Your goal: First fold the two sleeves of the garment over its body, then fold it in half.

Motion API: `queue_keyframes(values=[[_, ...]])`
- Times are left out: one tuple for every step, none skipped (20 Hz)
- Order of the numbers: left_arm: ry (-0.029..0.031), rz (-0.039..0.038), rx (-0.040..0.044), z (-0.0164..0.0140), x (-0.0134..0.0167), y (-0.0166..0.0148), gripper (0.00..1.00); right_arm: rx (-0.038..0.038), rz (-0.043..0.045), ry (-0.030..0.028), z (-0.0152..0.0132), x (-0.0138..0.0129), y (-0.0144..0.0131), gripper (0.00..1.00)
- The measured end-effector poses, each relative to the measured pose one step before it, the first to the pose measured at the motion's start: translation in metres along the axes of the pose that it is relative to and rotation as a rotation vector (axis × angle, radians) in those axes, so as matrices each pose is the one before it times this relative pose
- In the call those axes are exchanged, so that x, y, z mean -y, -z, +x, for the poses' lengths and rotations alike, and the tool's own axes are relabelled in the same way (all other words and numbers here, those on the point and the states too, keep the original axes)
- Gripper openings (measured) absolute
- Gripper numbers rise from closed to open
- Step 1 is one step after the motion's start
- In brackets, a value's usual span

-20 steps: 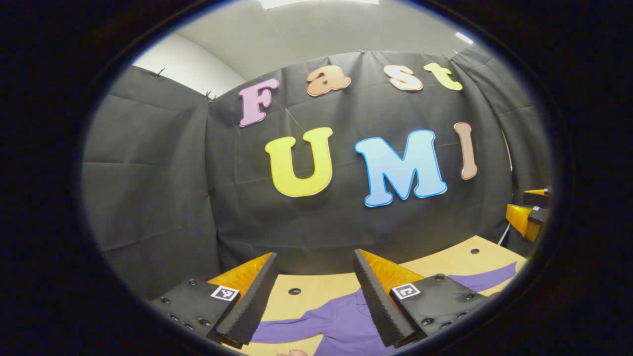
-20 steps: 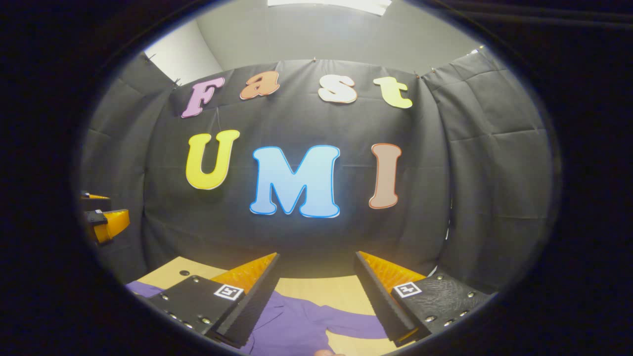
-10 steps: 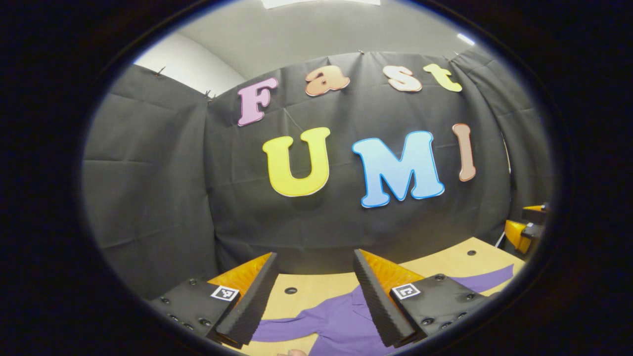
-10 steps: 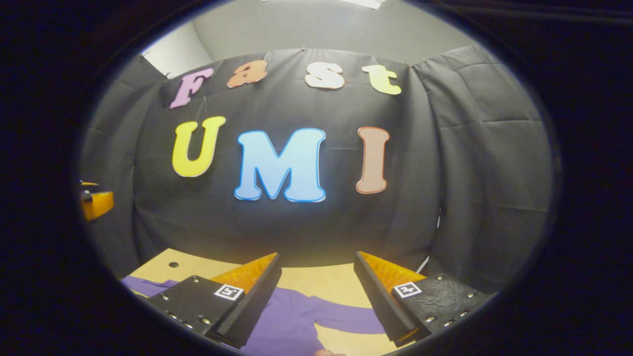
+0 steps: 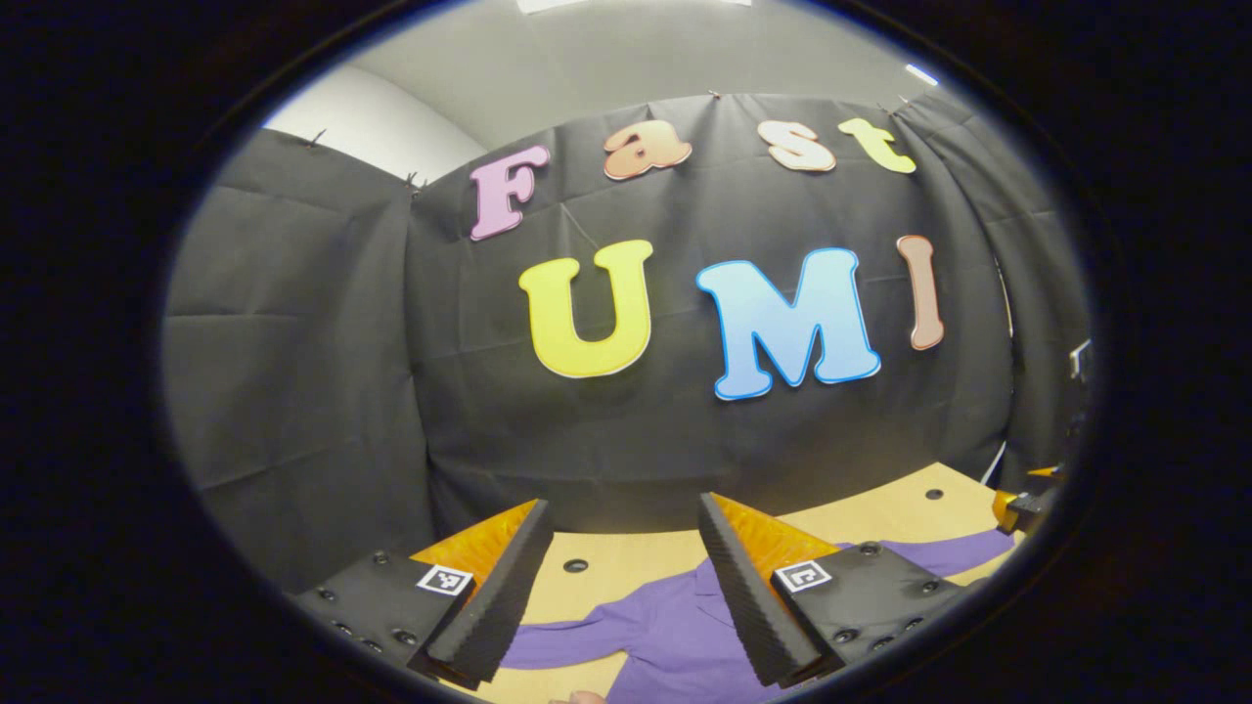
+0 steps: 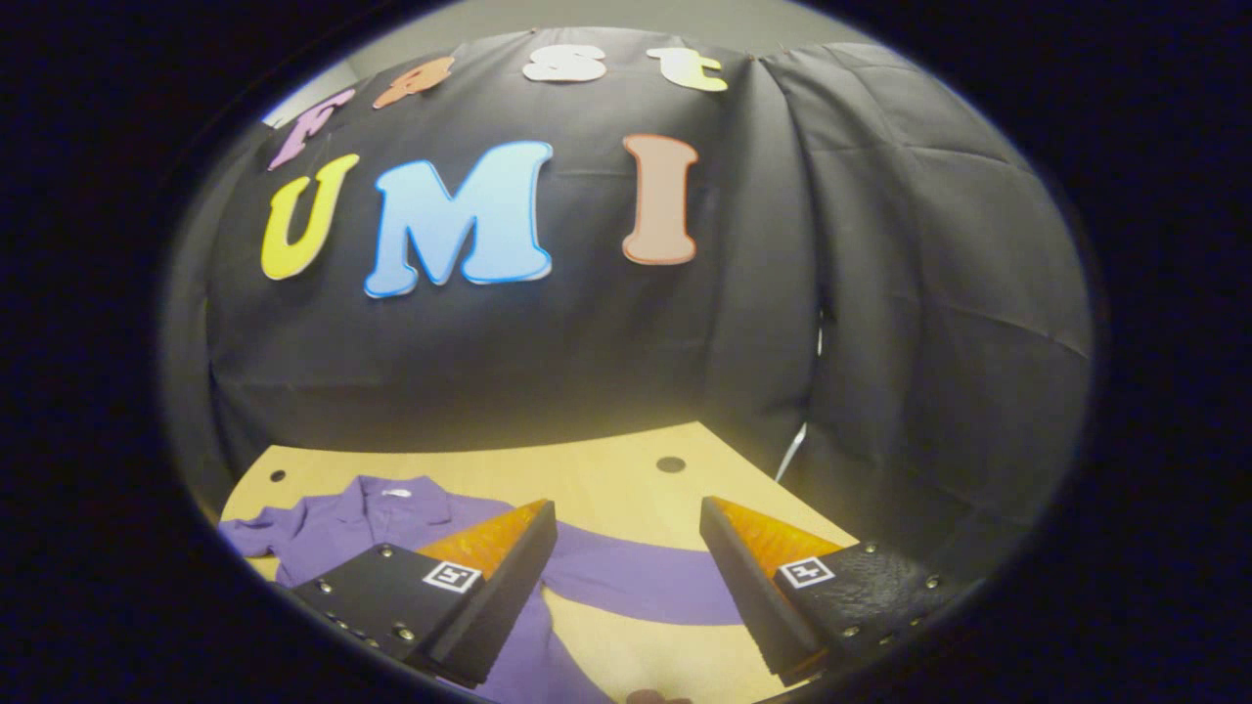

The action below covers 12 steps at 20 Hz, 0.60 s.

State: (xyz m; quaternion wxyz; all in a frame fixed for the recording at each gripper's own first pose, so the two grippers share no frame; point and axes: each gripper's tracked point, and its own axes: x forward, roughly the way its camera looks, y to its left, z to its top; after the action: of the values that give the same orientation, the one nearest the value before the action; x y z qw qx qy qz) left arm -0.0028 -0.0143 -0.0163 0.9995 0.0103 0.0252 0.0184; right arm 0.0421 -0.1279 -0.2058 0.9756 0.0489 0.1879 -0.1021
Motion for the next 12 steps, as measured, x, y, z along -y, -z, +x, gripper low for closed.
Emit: queue_keyframes(values=[[-0.01115, -0.00351, -0.00938, -0.00004, -0.00199, 0.00259, 0.95, -0.01985, 0.01797, 0.01229, 0.00828, 0.01065, 0.01208, 0.95], [-0.01288, -0.00371, -0.0072, 0.00044, -0.00394, 0.00239, 0.95, -0.01481, 0.01489, 0.01486, 0.00819, 0.00896, 0.00853, 0.95], [-0.01171, -0.00328, -0.00695, 0.0005, -0.00271, 0.00337, 0.95, -0.02582, 0.00672, 0.02283, 0.00903, 0.01181, 0.01406, 0.95], [-0.01262, -0.00094, -0.00794, 0.00086, -0.00302, 0.00292, 0.95, -0.02612, -0.00024, 0.02304, 0.00838, 0.01091, 0.0123, 0.95], [-0.01227, 0.00102, -0.00772, 0.00107, -0.00345, 0.0035, 0.95, -0.02604, -0.00441, 0.01974, 0.01007, 0.01059, 0.01223, 0.95], [-0.01172, 0.00256, -0.00833, 0.00145, -0.00366, 0.00319, 0.95, -0.0263, -0.00713, 0.01661, 0.00946, 0.00789, 0.01032, 0.95], [-0.01289, 0.00444, -0.00917, 0.00111, -0.00226, 0.00136, 0.95, -0.02575, -0.0023, 0.00751, 0.00868, 0.00677, 0.01259, 0.95], [-0.01494, 0.00465, -0.00624, 0.00067, -0.00316, 0.00127, 0.94, -0.02009, 0.00208, 0.00177, 0.00763, 0.00334, 0.00888, 0.95], [-0.01379, 0.00424, -0.00452, 0.0014, -0.00277, 0.00129, 0.94, -0.02625, -0.00092, 0.01039, 0.0086, 0.00516, 0.01065, 0.95], [-0.00932, 0.00592, -0.00458, 0.0013, -0.00149, 0.00111, 0.94, -0.02001, -0.0012, 0.00853, 0.00637, 0.00408, 0.00715, 0.95], [-0.00863, 0.00951, -0.00461, 0.00048, 0.00089, 0.0013, 0.94, -0.01895, -0.00171, 0.00749, 0.00656, 0.00404, 0.00862, 0.95], [-0.00664, 0.00657, 0.00027, 0.00044, 0.00011, -0.00092, 0.94, -0.0158, 0.00624, 0.00423, 0.0051, 0.0027, 0.00442, 0.95]])
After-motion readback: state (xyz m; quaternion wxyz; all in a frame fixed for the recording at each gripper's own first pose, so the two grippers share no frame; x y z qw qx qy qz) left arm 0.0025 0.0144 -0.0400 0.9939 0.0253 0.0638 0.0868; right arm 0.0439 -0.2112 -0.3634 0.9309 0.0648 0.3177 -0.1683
